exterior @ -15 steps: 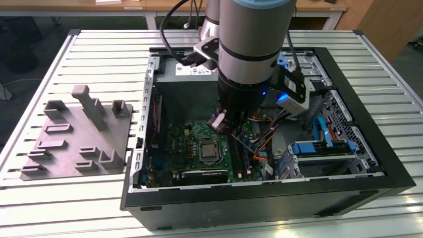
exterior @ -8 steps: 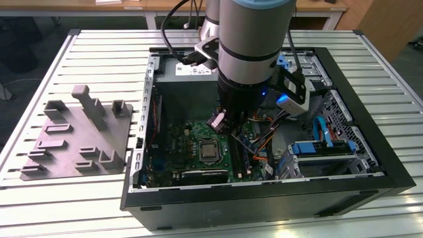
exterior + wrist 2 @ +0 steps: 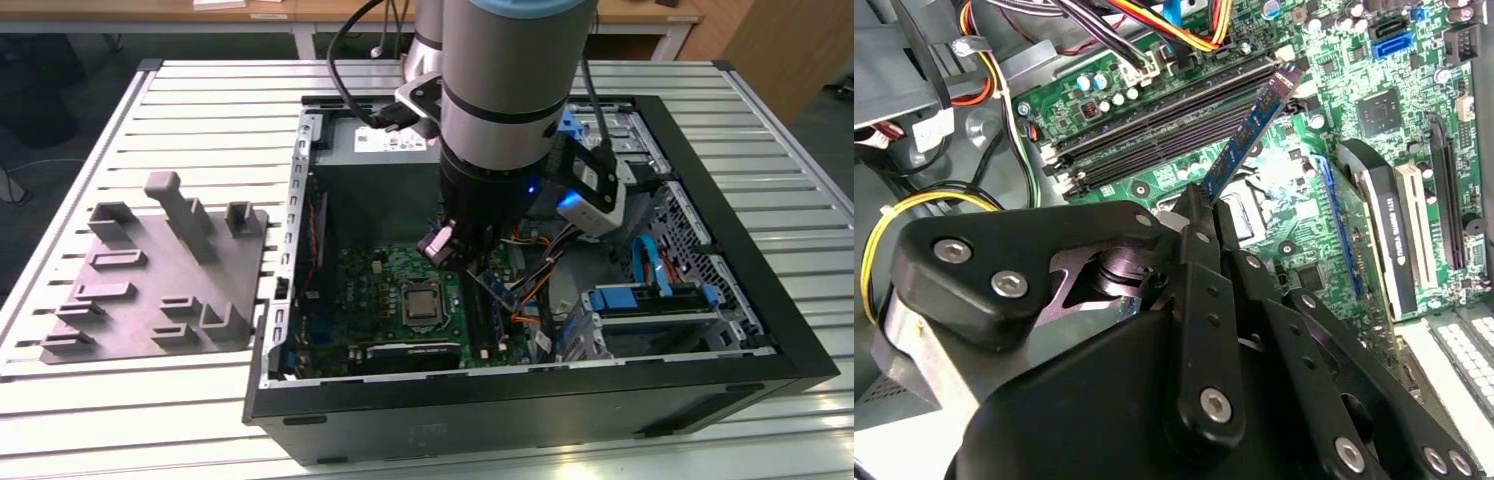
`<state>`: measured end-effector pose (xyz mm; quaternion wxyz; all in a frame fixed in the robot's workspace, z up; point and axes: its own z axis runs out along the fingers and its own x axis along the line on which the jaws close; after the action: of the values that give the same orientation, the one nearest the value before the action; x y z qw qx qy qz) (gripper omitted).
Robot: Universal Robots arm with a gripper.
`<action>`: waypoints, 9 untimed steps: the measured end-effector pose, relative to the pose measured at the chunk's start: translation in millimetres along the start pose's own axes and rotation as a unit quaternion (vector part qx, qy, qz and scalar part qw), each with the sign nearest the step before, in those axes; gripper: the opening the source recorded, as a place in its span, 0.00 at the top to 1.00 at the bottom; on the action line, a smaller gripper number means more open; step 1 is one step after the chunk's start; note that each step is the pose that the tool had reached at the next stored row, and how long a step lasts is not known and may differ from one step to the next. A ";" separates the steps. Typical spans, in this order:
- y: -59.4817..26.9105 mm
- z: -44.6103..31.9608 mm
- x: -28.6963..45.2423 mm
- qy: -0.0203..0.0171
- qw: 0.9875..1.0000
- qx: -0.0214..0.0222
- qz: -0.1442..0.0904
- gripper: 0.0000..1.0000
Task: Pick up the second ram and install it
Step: 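Insert the second ram into the second slot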
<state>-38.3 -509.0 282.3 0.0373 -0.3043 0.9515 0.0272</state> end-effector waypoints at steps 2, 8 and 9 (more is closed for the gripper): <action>0.0 0.0 0.0 0.000 1.000 0.000 0.004 0.86; 0.0 0.0 0.0 0.000 1.000 0.001 0.014 0.86; 0.0 0.0 0.0 0.000 1.000 0.001 0.016 0.86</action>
<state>-38.3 -509.0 282.3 0.0377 -0.2892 0.9561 0.0266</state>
